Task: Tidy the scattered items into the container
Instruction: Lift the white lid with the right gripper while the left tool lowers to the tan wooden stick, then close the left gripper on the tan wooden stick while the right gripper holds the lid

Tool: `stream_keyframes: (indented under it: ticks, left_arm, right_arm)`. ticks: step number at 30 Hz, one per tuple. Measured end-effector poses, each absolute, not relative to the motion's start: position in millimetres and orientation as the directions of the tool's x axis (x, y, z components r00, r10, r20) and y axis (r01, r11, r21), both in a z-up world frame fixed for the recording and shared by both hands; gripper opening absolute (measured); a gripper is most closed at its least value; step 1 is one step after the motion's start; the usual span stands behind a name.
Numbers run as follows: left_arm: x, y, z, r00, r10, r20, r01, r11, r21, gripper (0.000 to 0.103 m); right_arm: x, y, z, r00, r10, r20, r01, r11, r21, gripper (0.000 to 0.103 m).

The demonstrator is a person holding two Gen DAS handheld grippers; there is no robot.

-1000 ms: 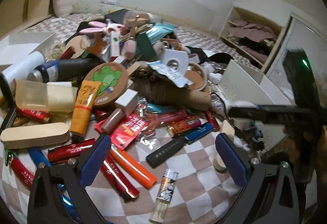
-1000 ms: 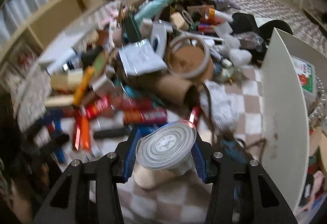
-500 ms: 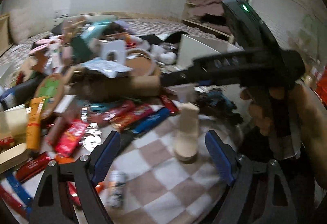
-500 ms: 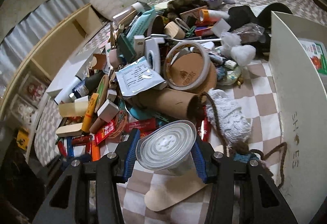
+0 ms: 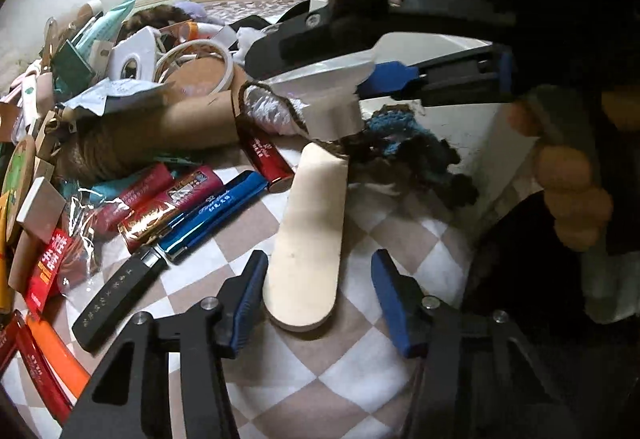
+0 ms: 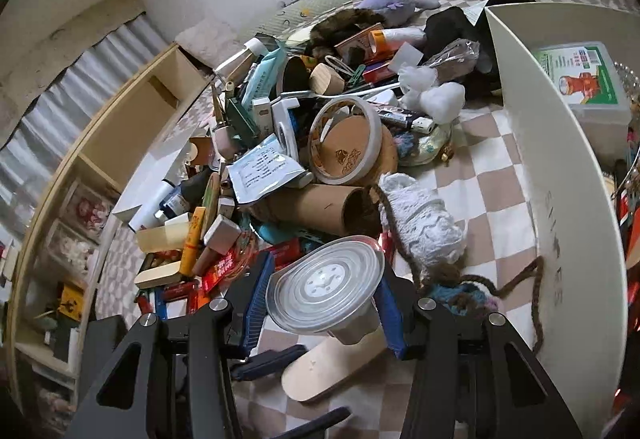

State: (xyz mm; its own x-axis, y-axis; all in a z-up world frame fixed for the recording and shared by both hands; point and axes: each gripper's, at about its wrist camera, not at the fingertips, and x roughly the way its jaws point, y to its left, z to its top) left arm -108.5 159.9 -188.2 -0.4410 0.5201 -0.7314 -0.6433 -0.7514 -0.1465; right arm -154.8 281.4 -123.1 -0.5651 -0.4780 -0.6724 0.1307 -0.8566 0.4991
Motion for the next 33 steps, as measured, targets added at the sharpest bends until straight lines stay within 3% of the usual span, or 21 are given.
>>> stream_keyframes:
  ticks: [3, 13, 33]
  left_arm:
    - [-110, 159, -190, -0.456, 0.501, -0.736, -0.631, -0.765, -0.130, 0.037]
    - [-101, 165, -192, -0.490, 0.458, -0.742, -0.644, -0.764, -0.047, 0.037]
    - [-66, 132, -164, -0.507, 0.464, -0.727, -0.551, -0.823, -0.141, 0.036]
  right_arm:
    - [-154, 282, -123, -0.564, -0.489, -0.666, 0.137, -0.850, 0.508, 0.049]
    - [-152, 282, -126, -0.553, -0.508, -0.660, 0.133, -0.836, 0.532, 0.049]
    - [-127, 270, -112, -0.562, -0.526, -0.639, 0.136, -0.820, 0.556, 0.049]
